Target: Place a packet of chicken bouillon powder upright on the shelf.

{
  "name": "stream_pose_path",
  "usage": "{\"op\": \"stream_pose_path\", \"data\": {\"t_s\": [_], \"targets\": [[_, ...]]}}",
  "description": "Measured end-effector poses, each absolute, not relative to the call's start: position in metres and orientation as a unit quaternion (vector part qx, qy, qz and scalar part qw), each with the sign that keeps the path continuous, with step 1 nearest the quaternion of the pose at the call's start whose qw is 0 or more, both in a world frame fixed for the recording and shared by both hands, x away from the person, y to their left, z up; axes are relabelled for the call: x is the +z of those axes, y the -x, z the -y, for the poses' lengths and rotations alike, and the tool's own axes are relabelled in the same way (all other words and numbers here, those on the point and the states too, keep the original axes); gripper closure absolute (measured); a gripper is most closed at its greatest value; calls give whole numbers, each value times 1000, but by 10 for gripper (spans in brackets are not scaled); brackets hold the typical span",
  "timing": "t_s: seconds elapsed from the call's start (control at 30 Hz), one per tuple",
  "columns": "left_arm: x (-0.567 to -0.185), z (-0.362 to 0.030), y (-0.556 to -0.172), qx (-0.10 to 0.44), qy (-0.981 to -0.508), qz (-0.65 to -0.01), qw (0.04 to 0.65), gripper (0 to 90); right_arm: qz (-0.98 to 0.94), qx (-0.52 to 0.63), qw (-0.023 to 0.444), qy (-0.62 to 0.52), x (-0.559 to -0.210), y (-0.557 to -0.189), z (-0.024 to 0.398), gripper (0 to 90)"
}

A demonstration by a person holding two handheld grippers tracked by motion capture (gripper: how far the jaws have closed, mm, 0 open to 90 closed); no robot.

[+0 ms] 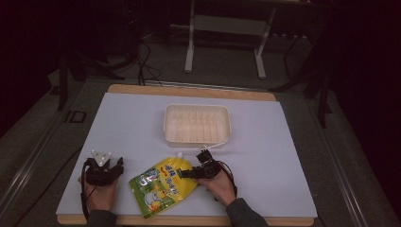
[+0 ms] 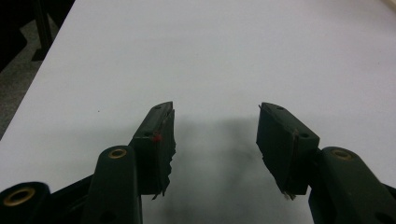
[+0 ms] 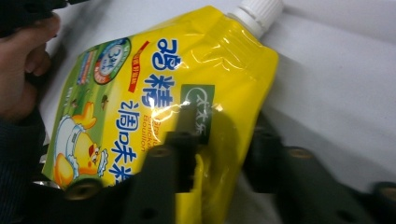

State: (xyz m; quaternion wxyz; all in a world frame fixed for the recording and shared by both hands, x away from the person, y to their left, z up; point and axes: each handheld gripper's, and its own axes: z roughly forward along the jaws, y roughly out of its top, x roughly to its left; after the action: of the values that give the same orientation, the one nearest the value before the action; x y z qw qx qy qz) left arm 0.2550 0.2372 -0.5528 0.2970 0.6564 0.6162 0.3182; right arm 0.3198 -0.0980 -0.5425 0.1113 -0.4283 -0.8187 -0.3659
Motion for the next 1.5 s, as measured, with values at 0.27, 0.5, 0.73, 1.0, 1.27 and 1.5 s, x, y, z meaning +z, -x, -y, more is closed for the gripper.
{"op": "stream_pose_path", "data": {"t_s": [0.27, 0.5, 0.73, 1.0, 1.27, 1.5], "targets": [[-553, -237, -255, 318, -656, -616, 298, 465, 815, -374, 118, 426, -535, -321, 94, 900], [-553, -237, -254, 322, -654, -616, 298, 465, 815, -399, 106, 408, -512, -318, 93, 900], [-553, -237, -254, 323, -653, -617, 298, 466, 812, -413, 99, 400, -494, -317, 92, 900], [-553, -237, -254, 322, -653, -617, 297, 466, 812, -429, 91, 385, -473, -316, 92, 900], [-553, -237, -254, 323, -651, -618, 299, 466, 804, -452, 73, 380, -451, -315, 93, 900], [-553, -237, -254, 323, -651, -619, 299, 465, 798, -467, 69, 374, -434, -314, 92, 900]]}}
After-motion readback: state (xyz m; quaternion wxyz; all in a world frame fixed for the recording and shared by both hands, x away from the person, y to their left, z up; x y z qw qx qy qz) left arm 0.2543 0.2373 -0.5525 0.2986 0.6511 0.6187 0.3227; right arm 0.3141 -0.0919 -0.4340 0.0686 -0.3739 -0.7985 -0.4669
